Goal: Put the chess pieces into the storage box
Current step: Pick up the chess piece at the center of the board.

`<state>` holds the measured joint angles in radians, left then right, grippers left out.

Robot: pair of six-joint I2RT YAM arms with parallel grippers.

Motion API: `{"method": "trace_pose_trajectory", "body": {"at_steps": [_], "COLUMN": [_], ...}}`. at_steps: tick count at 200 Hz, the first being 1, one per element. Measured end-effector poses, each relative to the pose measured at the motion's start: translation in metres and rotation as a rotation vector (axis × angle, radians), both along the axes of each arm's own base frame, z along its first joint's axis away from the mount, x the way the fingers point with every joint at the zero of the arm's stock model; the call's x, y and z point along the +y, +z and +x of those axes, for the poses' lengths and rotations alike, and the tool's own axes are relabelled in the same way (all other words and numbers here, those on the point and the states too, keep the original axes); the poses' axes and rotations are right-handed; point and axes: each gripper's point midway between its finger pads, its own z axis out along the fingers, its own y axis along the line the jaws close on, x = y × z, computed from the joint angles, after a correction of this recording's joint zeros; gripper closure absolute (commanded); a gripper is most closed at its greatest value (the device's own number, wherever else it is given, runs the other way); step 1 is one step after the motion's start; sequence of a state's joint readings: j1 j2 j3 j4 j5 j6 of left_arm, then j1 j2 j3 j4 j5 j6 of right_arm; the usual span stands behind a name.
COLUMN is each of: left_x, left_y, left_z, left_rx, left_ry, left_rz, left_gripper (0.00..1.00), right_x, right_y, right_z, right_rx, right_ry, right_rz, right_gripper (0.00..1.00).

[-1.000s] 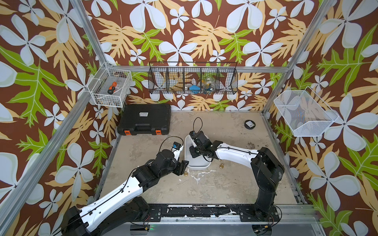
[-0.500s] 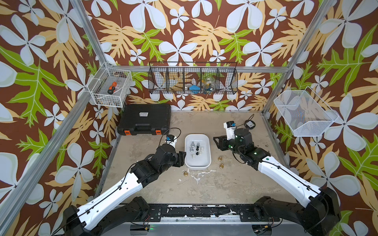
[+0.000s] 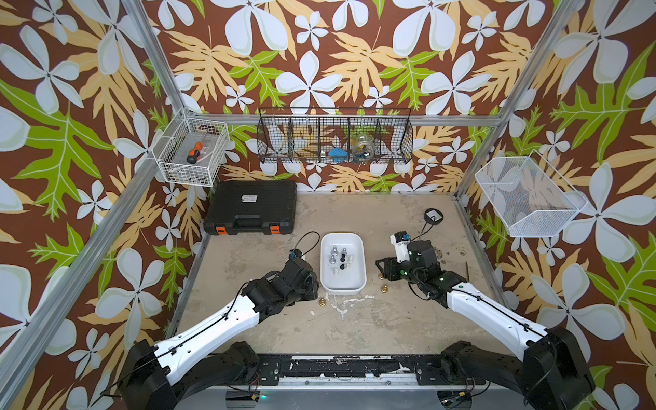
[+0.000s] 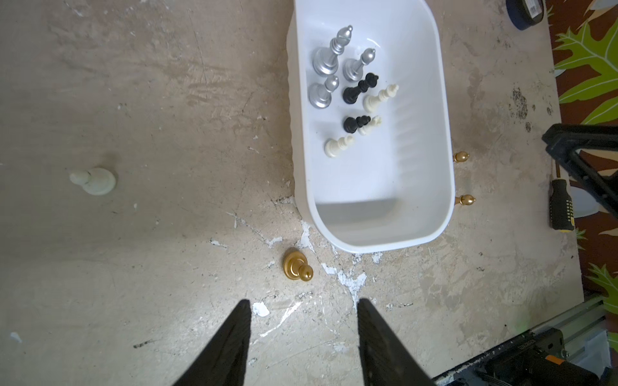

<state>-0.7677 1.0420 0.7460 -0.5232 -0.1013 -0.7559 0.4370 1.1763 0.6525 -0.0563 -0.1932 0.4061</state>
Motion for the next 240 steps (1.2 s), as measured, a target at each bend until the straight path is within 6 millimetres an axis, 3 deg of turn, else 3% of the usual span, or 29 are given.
{"method": "trace_pose_trajectory", "body": {"at_steps": [63,109,179,240], "left_x": [-0.015,-0.026,-0.058,-0.052], "left_y": [0.005,0.013,-0.01,-0.04], "left_z": [0.005,0.006,-0.004,-0.002], "left_rx": [0.022,0.022,0.076,0.092], "left_ry": [-0.023,-0.047,-0.129,-0.099], "left_rz": [-0.028,-0.045,0.061,0.137], "left_gripper": [0.51,0.53,0.54,0.55], "right_x": [-0.004,-0.032,-0.032,-0.029], "right_y": [-0.017,-0.041,-0.053,-0.035], "right_z": [0.01,0.018,-0.001,-0.009], "right_rx": [0.038,0.149,0.194,0.122], "right_ry": [-0.032,-0.138,-0.094,-0.058], "right_rz": [-0.021,0.014,0.032,0.061], "right_gripper": [0.46,0.48,0.5,0.49]}}
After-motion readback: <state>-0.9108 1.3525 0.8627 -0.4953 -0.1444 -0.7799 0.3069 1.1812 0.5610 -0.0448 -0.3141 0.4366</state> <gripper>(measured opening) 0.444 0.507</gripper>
